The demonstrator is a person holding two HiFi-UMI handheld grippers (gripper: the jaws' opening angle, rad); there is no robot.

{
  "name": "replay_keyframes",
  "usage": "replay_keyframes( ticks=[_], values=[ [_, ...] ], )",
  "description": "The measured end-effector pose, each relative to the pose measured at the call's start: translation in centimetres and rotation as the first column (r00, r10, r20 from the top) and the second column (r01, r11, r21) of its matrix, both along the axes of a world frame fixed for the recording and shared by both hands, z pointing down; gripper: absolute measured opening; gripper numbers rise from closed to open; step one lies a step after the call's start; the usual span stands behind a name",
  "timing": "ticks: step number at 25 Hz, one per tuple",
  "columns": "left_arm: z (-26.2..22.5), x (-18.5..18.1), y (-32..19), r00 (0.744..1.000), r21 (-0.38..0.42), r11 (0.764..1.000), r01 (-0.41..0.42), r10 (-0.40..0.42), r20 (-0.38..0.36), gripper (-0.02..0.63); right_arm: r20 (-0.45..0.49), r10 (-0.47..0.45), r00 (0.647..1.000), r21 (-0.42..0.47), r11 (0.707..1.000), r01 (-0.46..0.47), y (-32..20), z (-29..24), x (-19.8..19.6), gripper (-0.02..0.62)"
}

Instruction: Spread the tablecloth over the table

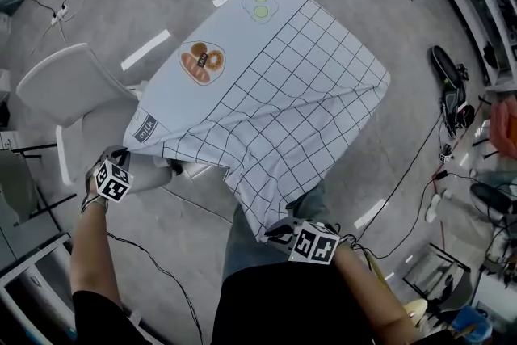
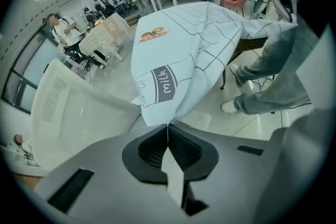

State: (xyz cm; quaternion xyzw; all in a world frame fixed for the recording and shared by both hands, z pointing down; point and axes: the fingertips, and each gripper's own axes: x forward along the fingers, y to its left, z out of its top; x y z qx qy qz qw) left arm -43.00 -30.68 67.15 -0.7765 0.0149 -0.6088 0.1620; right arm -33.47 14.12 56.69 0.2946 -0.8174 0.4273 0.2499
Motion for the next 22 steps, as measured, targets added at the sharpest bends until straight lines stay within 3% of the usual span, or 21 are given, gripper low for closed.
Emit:
replay_keyframes(
  ticks=[3, 6, 8, 12, 17, 22],
  values=[
    [0.3, -0.2, 0.4, 0.999, 0.009, 0.999, 0.046, -0.046, 0.015, 0.014, 0.003, -0.013, 1.0, -0.034, 0.999, 0.013, 0.3, 0.6, 0.4, 0.13],
    [1.0, -0.8, 1.2, 0.997, 0.012, 0.998, 0.061, -0.061, 0.046, 0.015, -0.012, -0.022, 1.0, -0.05, 0.999, 0.022, 0.4, 0.7, 1.4, 0.177],
    [1.2, -1.2, 2.0, 0.995, -0.004, 0.996, 0.084, -0.084, 0.045, 0.022, -0.028, -0.034, 0.999, -0.057, 0.998, 0.032, 0.7, 0.6, 2.5, 0.184],
    [0.8, -1.1, 3.5, 0.986, -0.038, 0.985, 0.168, -0.168, 0.002, 0.161, -0.074, -0.06, 0.995, -0.084, 0.995, 0.054, 1.6, 0.8, 5.0, 0.193],
    [-0.5, -0.2, 6.0, 0.959, -0.061, 0.961, 0.268, -0.273, -0.083, 0.179, -0.08, -0.134, 0.988, -0.129, 0.984, 0.123, 4.0, 0.7, 6.8, 0.195],
    [-0.4, 1.4, 13.2, 0.96, -0.109, 0.962, 0.25, -0.261, -0.102, 0.179, -0.12, -0.155, 0.981, -0.097, 0.985, 0.144, 5.2, 0.7, 9.0, 0.195]
  ],
)
